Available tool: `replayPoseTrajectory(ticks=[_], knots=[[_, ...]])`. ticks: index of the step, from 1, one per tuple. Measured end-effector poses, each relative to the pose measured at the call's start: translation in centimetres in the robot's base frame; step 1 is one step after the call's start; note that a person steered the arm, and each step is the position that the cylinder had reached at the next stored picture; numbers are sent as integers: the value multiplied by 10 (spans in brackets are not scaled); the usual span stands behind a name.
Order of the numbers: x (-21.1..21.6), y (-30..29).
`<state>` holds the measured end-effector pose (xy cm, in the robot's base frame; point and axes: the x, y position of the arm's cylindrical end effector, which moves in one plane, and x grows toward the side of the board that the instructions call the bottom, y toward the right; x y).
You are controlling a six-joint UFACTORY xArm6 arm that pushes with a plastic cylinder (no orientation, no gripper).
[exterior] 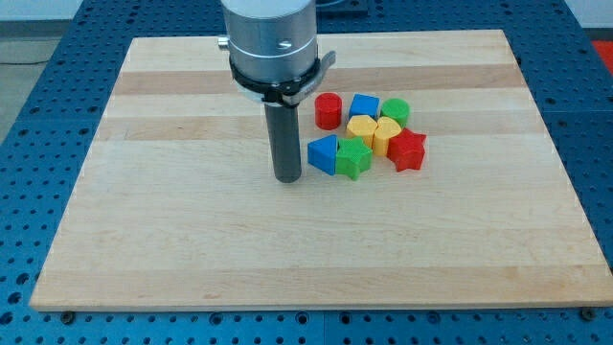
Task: Push the blue triangle towards yellow hexagon
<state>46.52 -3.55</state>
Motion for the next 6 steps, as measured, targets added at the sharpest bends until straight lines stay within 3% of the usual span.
replayPoseTrajectory(ticks=[4, 6], knots=[[-15, 36], [31, 64]])
